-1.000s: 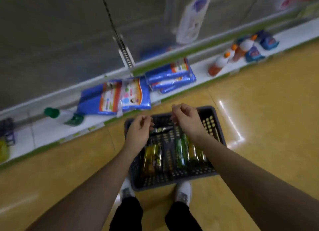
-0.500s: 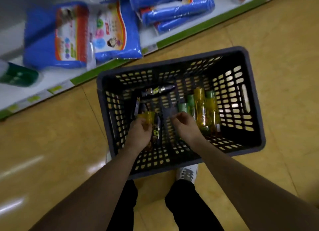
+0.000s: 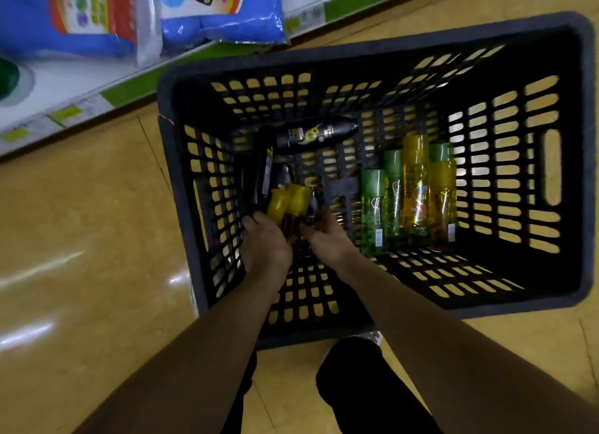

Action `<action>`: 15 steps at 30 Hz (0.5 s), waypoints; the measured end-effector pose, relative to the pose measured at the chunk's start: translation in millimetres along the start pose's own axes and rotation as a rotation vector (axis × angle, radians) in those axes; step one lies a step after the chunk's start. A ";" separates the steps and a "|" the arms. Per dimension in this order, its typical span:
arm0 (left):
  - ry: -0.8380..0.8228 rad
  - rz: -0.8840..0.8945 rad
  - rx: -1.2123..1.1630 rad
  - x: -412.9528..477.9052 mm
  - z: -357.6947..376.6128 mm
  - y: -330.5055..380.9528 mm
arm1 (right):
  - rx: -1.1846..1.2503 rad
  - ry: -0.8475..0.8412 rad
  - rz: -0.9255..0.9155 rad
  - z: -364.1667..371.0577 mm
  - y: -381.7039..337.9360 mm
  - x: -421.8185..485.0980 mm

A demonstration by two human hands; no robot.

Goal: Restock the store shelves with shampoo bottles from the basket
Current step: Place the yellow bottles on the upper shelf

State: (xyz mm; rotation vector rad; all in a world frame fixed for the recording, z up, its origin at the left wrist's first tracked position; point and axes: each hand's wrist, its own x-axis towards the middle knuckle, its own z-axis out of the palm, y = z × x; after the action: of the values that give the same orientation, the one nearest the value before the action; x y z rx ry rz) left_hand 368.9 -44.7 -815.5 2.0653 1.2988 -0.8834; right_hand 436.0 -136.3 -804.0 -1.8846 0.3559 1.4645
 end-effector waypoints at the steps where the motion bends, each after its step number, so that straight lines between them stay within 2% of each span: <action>1: -0.012 0.003 0.000 2.9 -1.0 -1.0 | 0.012 -0.002 0.014 2.2 2.9 6.1; 4: -0.051 0.033 -0.027 7.9 0.3 -5.0 | 0.058 -0.022 0.040 3.9 3.2 14.9; 10: -0.080 0.139 -0.308 15.9 3.7 -16.9 | 0.171 -0.022 0.084 8.7 7.2 23.5; 15: -0.241 0.018 -0.604 12.7 -2.4 -1.6 | 0.255 -0.008 0.073 6.6 14.8 30.5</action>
State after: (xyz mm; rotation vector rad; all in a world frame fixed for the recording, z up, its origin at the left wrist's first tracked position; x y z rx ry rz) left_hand 372.1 -35.2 -823.7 1.4514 1.2234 -0.6075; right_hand 431.9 -136.2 -838.3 -1.6762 0.5846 1.4015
